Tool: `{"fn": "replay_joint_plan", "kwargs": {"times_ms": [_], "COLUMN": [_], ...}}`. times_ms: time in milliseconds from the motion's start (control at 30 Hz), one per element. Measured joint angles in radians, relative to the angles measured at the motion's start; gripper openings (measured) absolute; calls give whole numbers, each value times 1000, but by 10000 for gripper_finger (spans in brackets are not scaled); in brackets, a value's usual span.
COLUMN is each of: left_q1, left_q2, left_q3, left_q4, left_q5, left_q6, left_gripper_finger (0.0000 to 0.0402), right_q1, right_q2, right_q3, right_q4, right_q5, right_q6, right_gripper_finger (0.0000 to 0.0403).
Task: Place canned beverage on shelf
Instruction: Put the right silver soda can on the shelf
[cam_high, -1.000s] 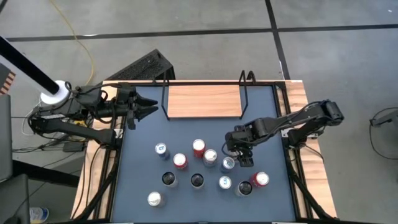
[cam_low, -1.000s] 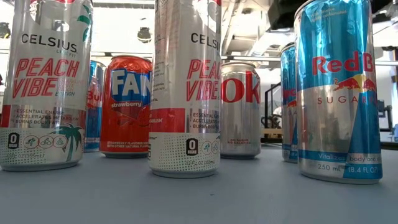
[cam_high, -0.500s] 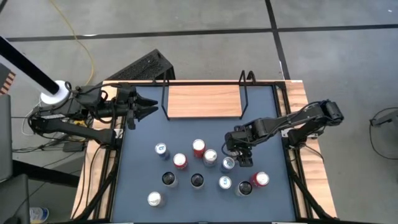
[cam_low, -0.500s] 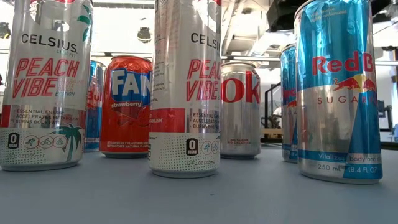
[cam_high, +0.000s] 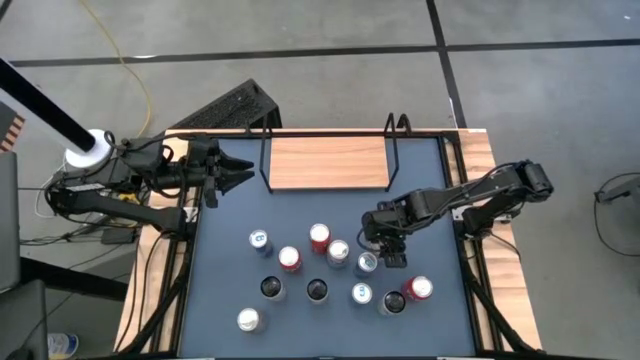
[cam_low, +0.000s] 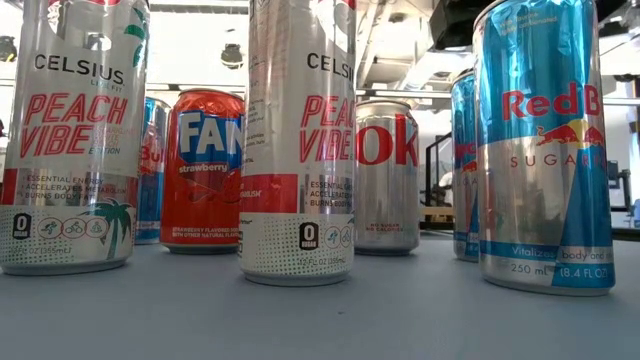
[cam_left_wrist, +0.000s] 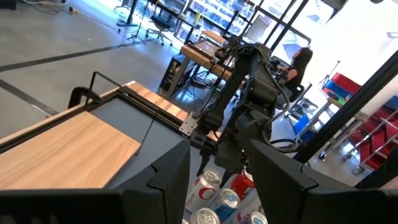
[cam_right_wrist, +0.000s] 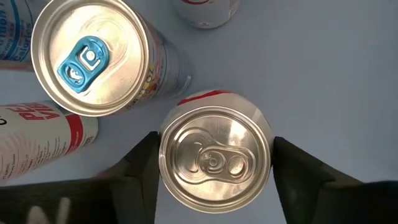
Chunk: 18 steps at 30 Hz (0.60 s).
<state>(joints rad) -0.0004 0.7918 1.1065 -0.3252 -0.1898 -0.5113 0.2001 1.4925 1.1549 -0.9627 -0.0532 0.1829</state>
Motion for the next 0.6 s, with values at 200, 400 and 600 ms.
{"fn": "replay_joint_plan", "kwargs": {"times_ms": [200,400,600], "left_q1": [0,0,0], "left_q2": [0,0,0], "left_q3": [0,0,0], "left_q4": [0,0,0], "left_q5": [0,0,0], "left_q6": [-5,-5,-8], "left_gripper_finger": [152,152,152], "right_q1": [0,-7,-37], "right_q2": [0,-11,-42], "right_q3": [0,-1,-3], "right_q4": [-2,-7,-16], "right_q5": [5,26,40], "right_q6": [2,28,53], "right_gripper_finger": [204,201,201]}}
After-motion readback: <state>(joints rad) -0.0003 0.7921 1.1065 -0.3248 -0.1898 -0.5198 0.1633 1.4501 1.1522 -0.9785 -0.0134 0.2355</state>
